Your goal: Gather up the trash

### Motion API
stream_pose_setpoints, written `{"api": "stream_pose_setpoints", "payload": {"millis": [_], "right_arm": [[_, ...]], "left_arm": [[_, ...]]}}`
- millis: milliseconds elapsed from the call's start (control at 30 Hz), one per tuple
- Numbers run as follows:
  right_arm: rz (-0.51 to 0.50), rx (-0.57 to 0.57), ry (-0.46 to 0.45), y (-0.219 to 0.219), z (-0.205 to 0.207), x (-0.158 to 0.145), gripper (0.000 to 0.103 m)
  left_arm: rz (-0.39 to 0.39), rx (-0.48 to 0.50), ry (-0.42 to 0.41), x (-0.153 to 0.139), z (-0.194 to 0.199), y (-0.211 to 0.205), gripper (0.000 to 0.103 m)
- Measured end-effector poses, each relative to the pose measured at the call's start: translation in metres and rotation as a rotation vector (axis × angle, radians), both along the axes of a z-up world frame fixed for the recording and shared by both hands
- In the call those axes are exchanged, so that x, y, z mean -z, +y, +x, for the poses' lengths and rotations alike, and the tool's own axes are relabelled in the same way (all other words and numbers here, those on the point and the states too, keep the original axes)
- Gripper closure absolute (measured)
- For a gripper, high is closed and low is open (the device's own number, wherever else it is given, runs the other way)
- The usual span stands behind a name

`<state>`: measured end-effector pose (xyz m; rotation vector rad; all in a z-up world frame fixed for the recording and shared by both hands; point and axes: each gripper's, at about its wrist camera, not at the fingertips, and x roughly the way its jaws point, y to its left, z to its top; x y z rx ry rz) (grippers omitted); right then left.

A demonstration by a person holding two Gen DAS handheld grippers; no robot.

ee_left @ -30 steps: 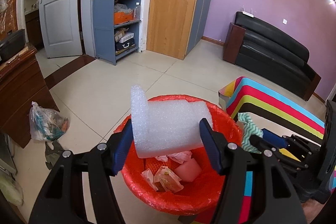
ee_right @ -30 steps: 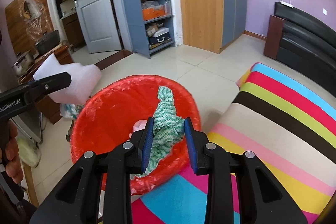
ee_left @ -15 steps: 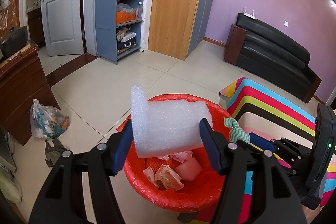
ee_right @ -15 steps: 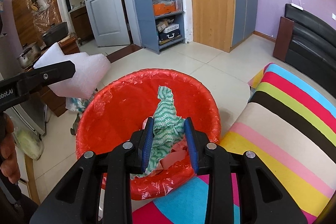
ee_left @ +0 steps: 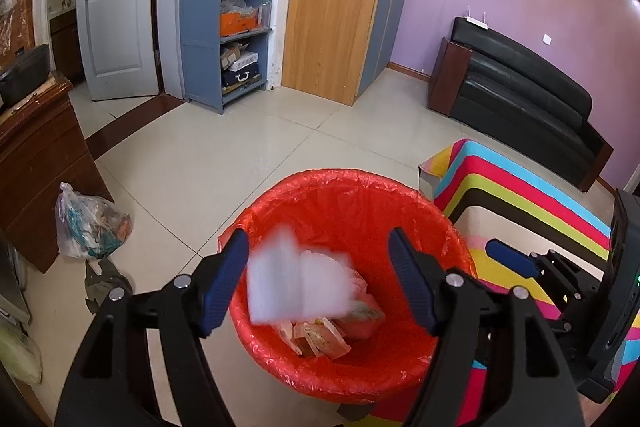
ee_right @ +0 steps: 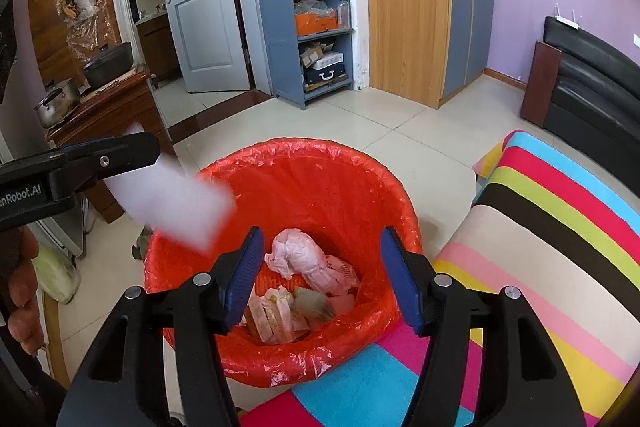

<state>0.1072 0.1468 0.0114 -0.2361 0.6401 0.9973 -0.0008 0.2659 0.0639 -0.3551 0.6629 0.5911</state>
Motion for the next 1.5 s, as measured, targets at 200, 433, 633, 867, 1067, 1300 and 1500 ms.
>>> {"api": "stream_pose_setpoints", "payload": {"millis": [200,433,633,867,1067,1300,1500], "right_arm": [[-0.019,0.024,-0.004,-0.007,-0.001,0.002,0.039],[-0.039,0.058,-0.009,-0.02,-0.005,0.001,0.024],[-0.04,0.077,0.003,-0.039,-0.009,0.002,0.019],[-0.042,0.084,0.015,-0.052,-0.013,0.0,0.018],[-0.041,0.074,0.025,-0.051,-0.013,0.0,0.018],[-0.037,0.071,0.024,-0.05,-0.013,0.0,0.018],[-0.038,0.064,0.022,-0.047,-0.014,0.002,0.018]], "left_arm": [[-0.036,0.015,0.003,0.002,-0.009,-0.001,0.026],[-0.073,0.067,0.031,0.01,-0.022,-0.014,0.018],[-0.097,0.092,0.063,0.029,-0.043,-0.034,0.013],[-0.094,0.069,0.095,0.036,-0.04,-0.033,0.011],[-0.087,0.064,0.119,0.04,-0.037,-0.033,0.011],[-0.088,0.062,0.122,0.041,-0.037,-0.032,0.011],[-0.09,0.064,0.113,0.04,-0.037,-0.033,0.012]]}}
